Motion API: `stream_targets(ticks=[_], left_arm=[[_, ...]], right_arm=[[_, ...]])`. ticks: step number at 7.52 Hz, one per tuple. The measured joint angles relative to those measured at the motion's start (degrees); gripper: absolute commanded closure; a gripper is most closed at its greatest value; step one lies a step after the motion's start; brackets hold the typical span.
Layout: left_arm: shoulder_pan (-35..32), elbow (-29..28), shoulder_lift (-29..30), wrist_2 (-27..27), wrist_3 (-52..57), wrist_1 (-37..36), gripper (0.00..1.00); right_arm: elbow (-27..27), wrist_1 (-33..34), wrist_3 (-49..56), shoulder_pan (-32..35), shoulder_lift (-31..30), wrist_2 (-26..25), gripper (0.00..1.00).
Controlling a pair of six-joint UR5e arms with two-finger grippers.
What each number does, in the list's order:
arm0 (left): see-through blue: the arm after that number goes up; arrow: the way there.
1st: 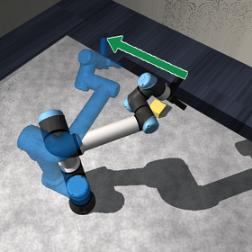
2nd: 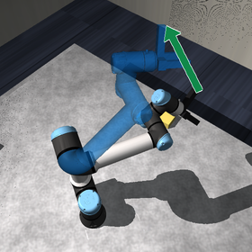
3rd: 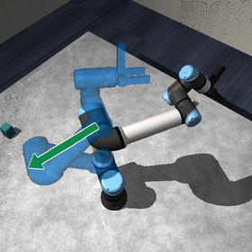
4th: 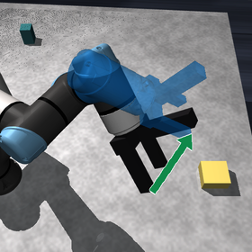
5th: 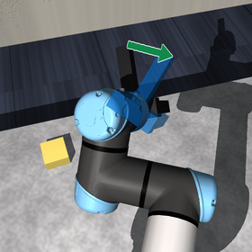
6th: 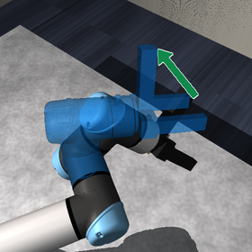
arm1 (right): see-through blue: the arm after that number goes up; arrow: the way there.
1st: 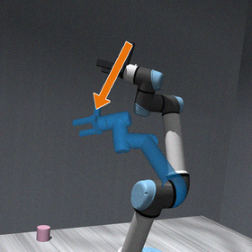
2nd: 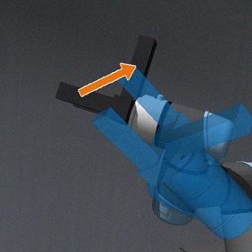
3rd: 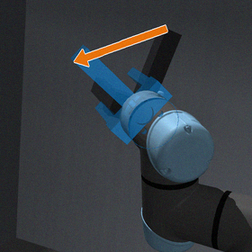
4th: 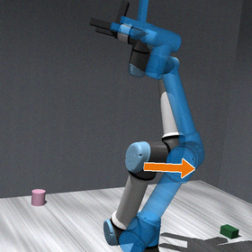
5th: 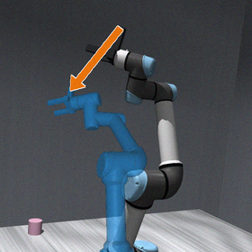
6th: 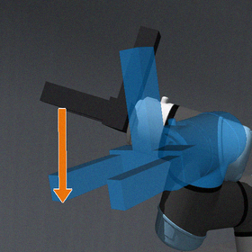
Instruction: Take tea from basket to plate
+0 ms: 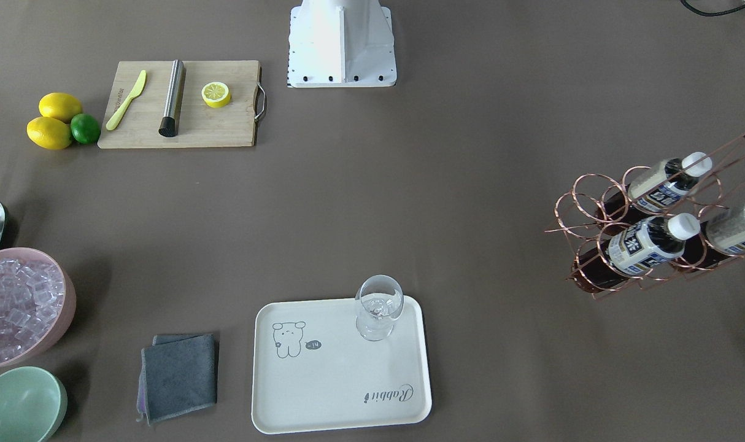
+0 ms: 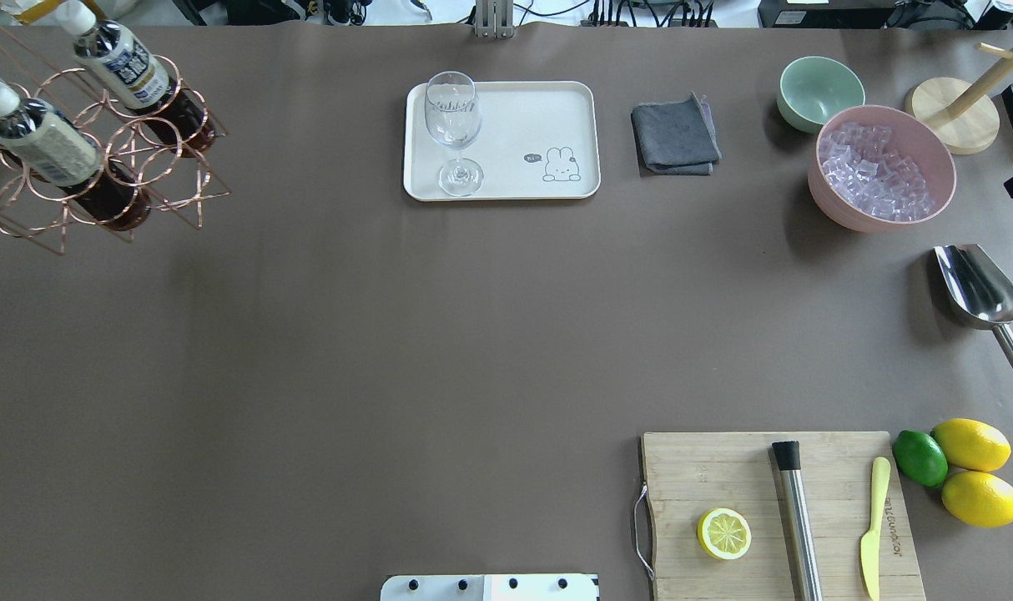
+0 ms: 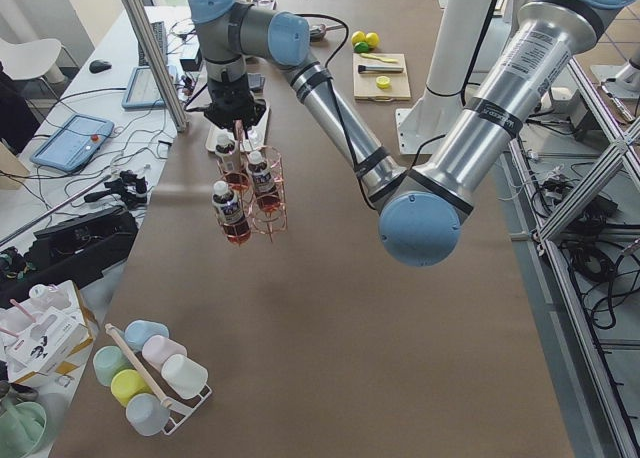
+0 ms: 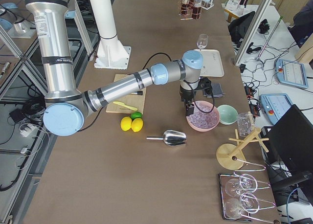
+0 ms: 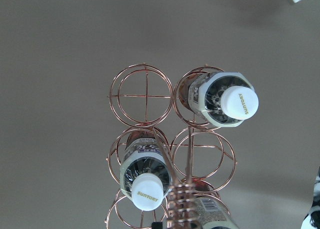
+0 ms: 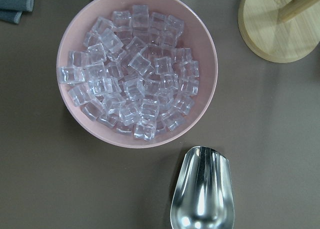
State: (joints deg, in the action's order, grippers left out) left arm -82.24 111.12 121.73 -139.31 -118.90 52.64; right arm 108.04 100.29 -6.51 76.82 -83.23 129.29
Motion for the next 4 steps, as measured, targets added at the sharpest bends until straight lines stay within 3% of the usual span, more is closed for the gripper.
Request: stream_targets(ticks=[2,4], left_arm=[[7.7,6.2,3.0,-0.1,-10.9,-0.3,1.00],[15.8,7.4,8.6,0.1,-17.9,-0.3,1.00]], right_arm=[[-0.1,0.0,0.0,0.0,0.0,-0.1,0.00],[-0.1,0.0,0.0,0.0,0.0,-0.3,0.00]])
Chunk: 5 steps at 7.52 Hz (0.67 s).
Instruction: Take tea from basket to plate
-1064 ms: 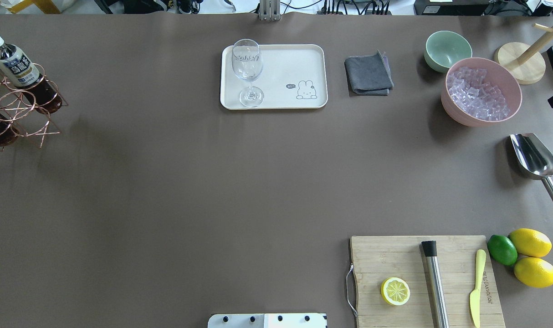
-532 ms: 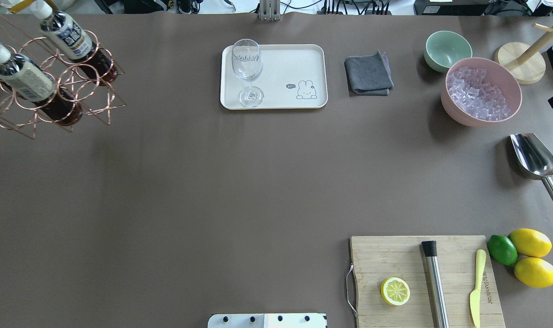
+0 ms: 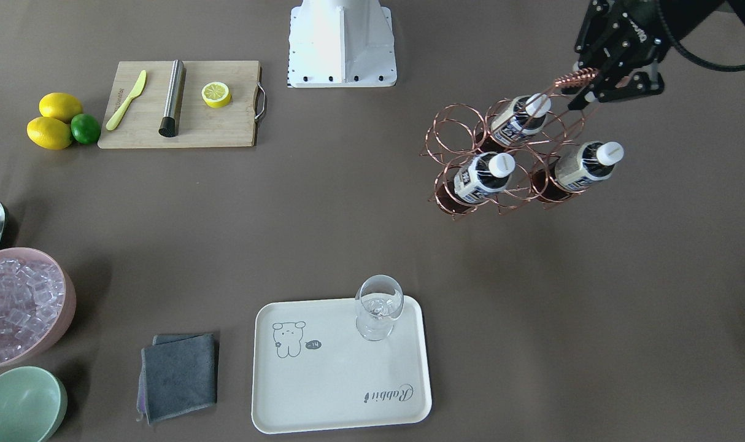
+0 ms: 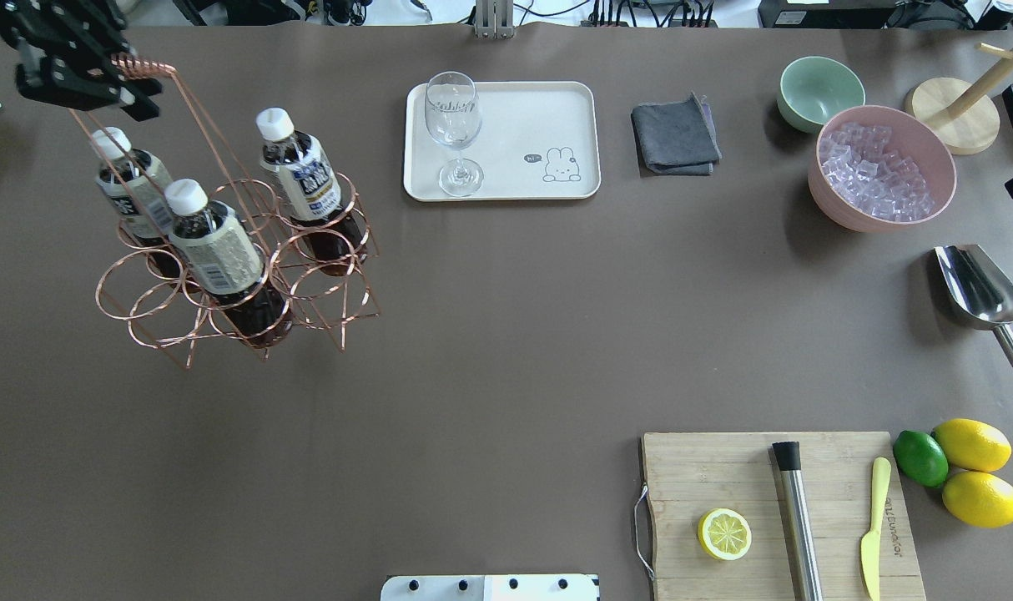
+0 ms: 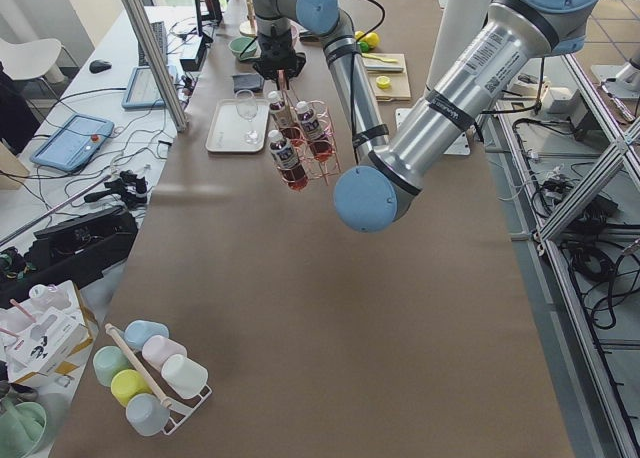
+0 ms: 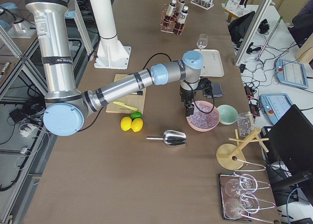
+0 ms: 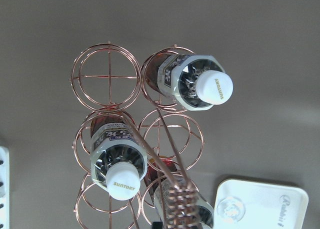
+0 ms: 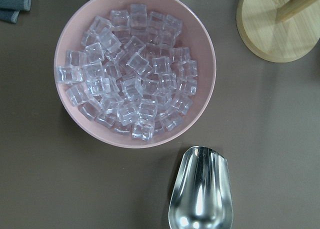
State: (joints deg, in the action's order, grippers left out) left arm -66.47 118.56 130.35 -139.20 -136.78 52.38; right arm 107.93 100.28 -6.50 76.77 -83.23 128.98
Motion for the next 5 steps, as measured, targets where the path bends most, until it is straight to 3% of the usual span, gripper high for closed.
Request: stream_targets(ticks=[5], left_arm=[[14.8,-5.7,12.2,3.8,-13.1,1.2,1.00]], right_arm=[[-0.7,-0.1,0.0,-0.1,0.0,-0.1,0.00]])
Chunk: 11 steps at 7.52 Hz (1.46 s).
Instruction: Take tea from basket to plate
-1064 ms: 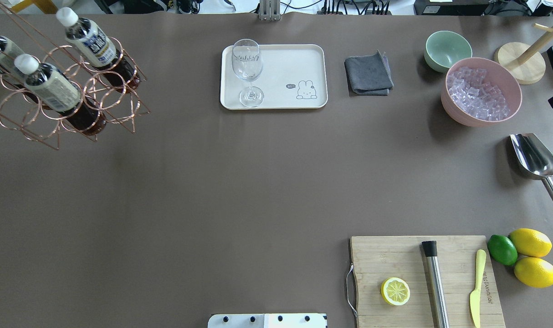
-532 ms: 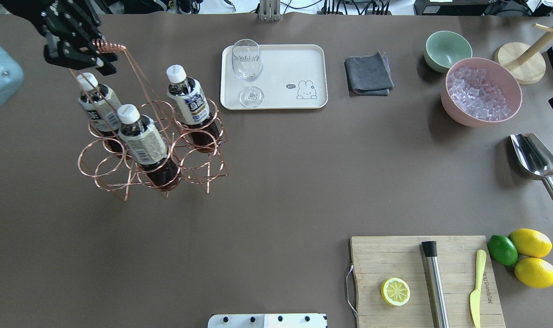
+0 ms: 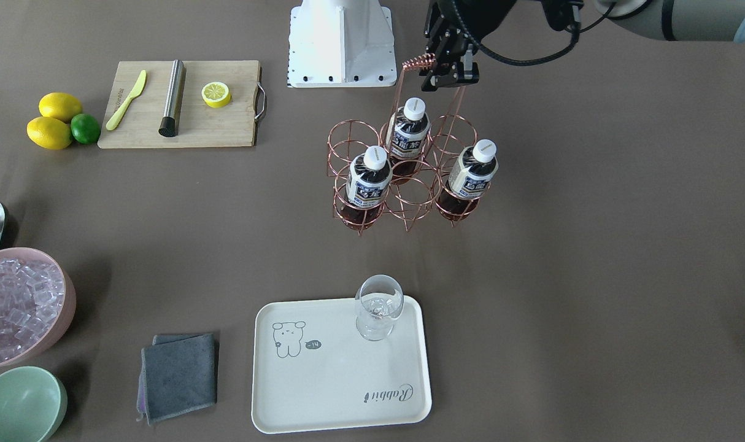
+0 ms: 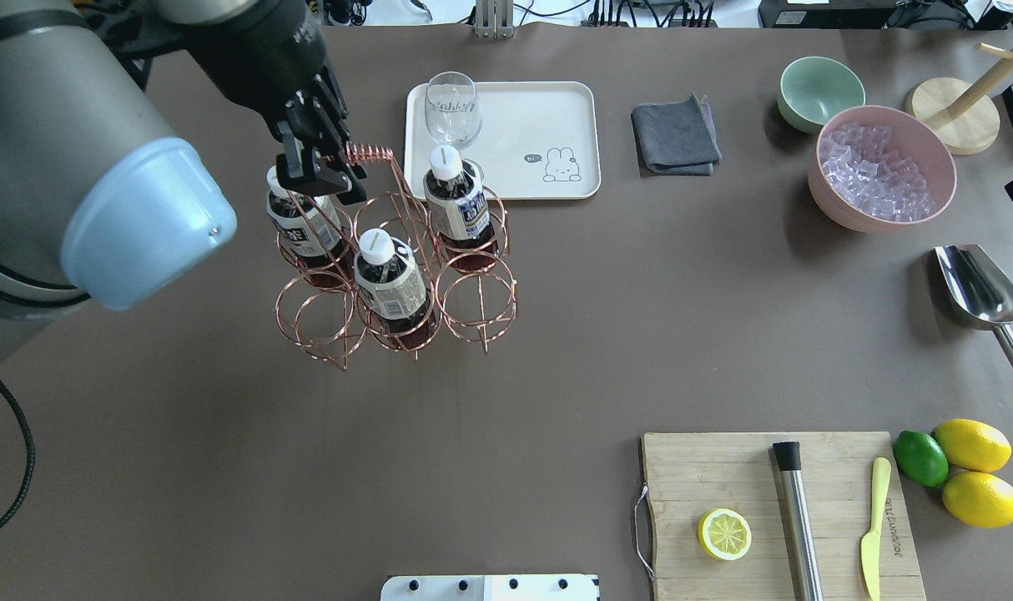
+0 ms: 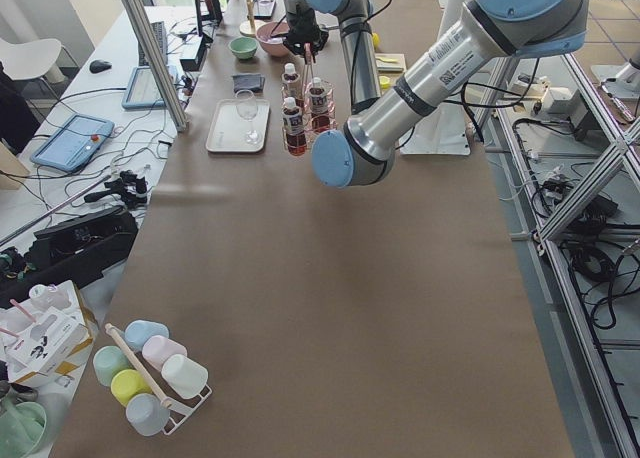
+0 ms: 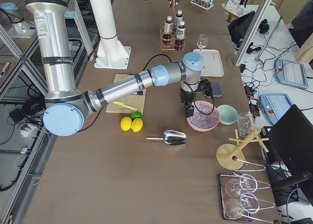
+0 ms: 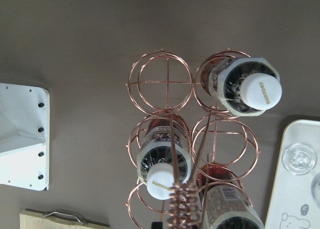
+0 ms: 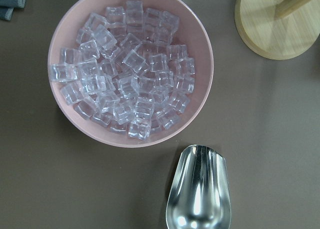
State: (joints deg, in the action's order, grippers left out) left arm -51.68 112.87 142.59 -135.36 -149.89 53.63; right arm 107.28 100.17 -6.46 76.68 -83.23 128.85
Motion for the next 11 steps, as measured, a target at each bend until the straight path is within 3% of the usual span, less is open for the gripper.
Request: stream_targets(ticks=[4,11], left_arm=[[4.5,0.8,-1.4,2.2,-6.0,8.2,1.00],[8.4,-1.4,-0.4,8.0,-6.8,11.1,1.00]], right_arm=[[-0.6,-0.1,0.0,-0.1,0.0,0.0,0.00],[-0.3,-0.2,-0.7,-0.7,0.4,0.0,0.00]])
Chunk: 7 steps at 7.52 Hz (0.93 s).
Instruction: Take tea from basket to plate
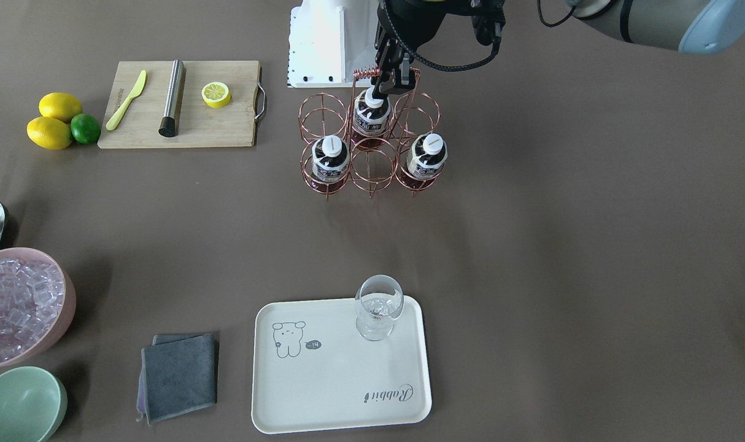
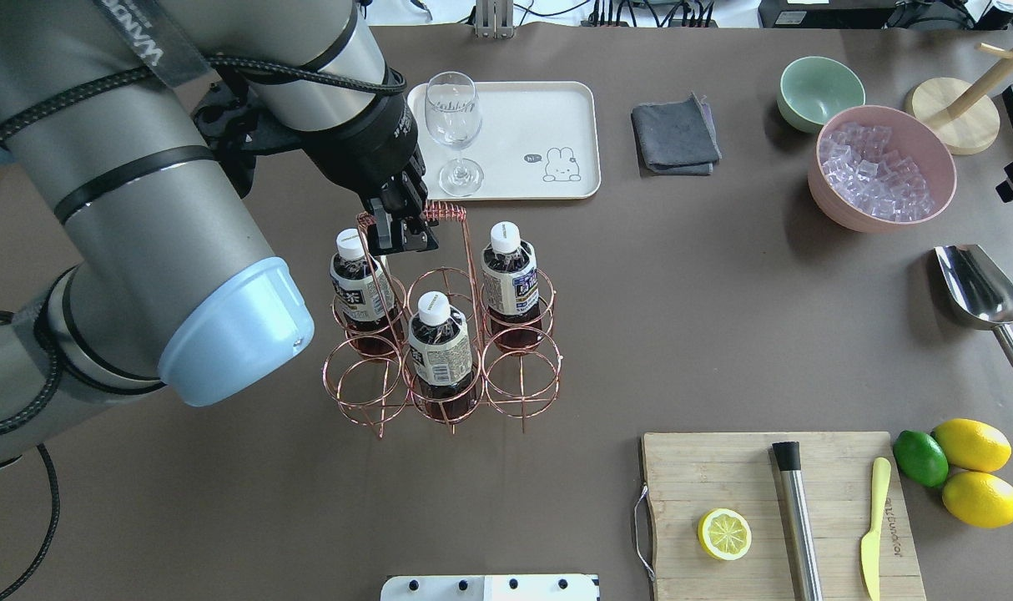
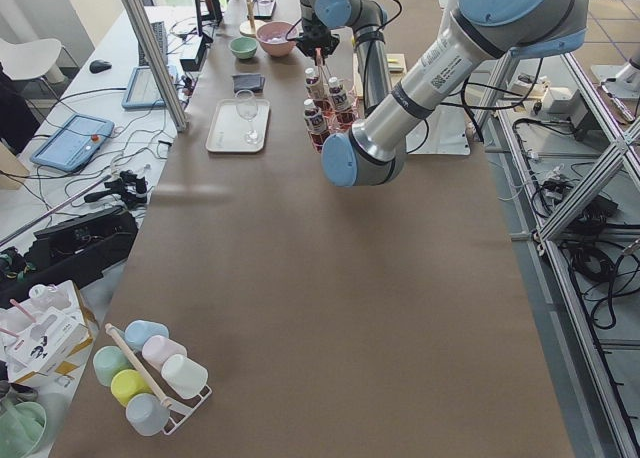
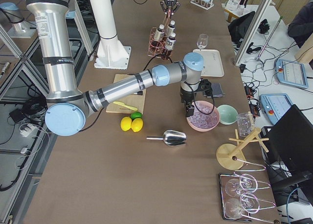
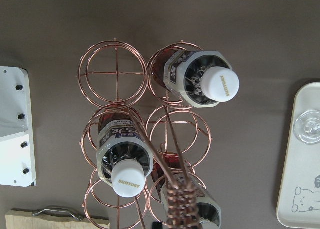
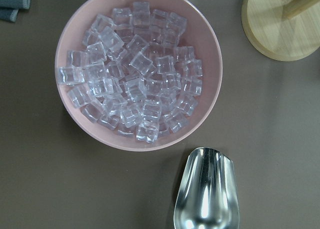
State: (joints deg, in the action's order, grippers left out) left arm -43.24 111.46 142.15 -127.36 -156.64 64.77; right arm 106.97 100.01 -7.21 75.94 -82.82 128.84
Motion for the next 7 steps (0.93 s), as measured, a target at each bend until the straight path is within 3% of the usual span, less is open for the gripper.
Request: stream_targets(ticks=[7], left_arm=[[1.2,-5.1,1.2,0.4,0.0,4.7,1.00]], right_arm=[[7.6,-0.1,-15.8,-11.4,11.8,0.9,0.00]])
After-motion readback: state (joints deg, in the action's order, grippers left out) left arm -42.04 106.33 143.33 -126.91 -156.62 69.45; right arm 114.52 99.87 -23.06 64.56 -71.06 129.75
